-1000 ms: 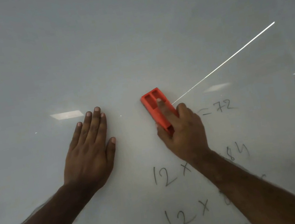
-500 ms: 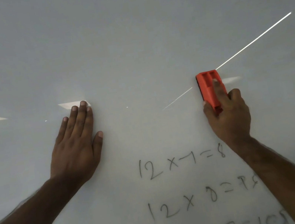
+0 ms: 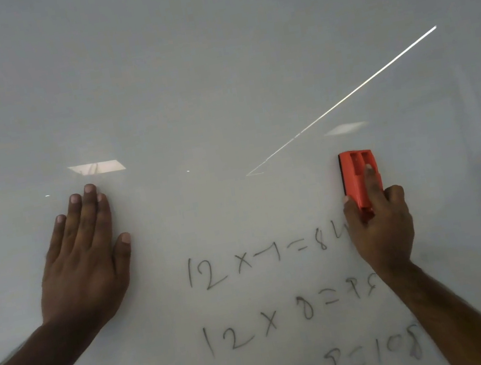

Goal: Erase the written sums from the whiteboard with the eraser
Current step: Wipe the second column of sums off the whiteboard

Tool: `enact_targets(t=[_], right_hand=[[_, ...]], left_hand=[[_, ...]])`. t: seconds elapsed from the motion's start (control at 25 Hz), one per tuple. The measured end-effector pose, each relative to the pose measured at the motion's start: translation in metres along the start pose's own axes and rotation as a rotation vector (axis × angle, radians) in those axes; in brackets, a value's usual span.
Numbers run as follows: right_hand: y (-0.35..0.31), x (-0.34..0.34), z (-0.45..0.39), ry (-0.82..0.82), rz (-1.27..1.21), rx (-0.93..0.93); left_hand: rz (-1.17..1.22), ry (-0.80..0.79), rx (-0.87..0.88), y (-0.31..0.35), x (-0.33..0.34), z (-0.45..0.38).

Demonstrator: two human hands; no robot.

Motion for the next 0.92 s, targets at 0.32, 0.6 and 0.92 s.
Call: enact_targets(t=[0.32, 0.6, 0.92], right_hand=[[-0.041, 0.008, 0.059, 0.011, -0.073, 0.037], [-0.157, 0.024, 0.119, -0.135, -0.173, -0.158], [-0.199, 0.027, 0.162, -0.178, -0.16, -0.311]], left_hand=[[0.004, 0.049, -0.017, 0.007, 0.003, 0.004], [0.01, 0.009, -0.012, 0.009, 0.004, 0.004], [0.011, -0.014, 0.061, 0.007, 0.001, 0.017]])
Point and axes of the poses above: each hand's wrist, its own z-axis away from the middle knuckle, its own x-axis out of the palm, y = z × x, the point moved 5 cm from there along -z, towards the middle knuckle, and after that the axes turned 6 degrees about x, right-handed, at the moved point
